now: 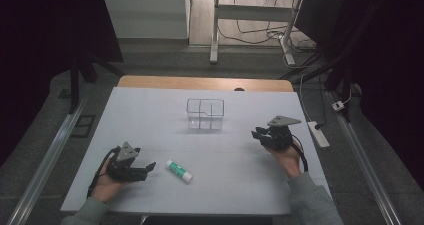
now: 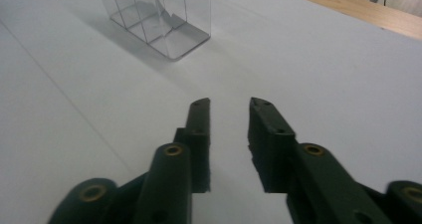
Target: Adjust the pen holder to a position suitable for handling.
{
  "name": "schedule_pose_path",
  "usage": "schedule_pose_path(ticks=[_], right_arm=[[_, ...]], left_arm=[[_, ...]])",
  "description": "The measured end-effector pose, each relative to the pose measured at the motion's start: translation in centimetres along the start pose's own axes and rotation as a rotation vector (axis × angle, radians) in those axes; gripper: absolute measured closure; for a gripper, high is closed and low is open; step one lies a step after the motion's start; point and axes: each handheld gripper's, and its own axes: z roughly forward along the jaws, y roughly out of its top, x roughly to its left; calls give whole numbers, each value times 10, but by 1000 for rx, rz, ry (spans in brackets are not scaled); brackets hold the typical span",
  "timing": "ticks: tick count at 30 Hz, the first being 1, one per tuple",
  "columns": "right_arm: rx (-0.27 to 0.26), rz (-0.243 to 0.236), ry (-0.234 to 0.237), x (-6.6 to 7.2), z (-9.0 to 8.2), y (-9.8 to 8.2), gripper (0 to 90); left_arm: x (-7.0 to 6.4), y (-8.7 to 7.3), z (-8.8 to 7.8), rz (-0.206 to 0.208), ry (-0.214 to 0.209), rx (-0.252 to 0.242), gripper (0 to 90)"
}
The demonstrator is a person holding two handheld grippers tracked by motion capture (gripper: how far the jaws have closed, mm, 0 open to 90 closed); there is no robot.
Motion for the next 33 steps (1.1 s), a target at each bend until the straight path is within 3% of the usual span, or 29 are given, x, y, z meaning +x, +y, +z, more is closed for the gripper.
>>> schedule_pose_path(ticks=[6,15,22,33], right_arm=[[-35,6,-8,6,-28,-20,536],[-58,-1,8,13,-53,-45,454],[-57,-10,13,17,-59,-57,418],[-44,-4,16,15,-58,-61,410]], left_arm=[[1,0,0,-5,0,-4,211],[2,2,0,-8,-4,-14,214],[2,6,-1,7,-1,-21,223],[1,11,-1,31,-30,-29,235]])
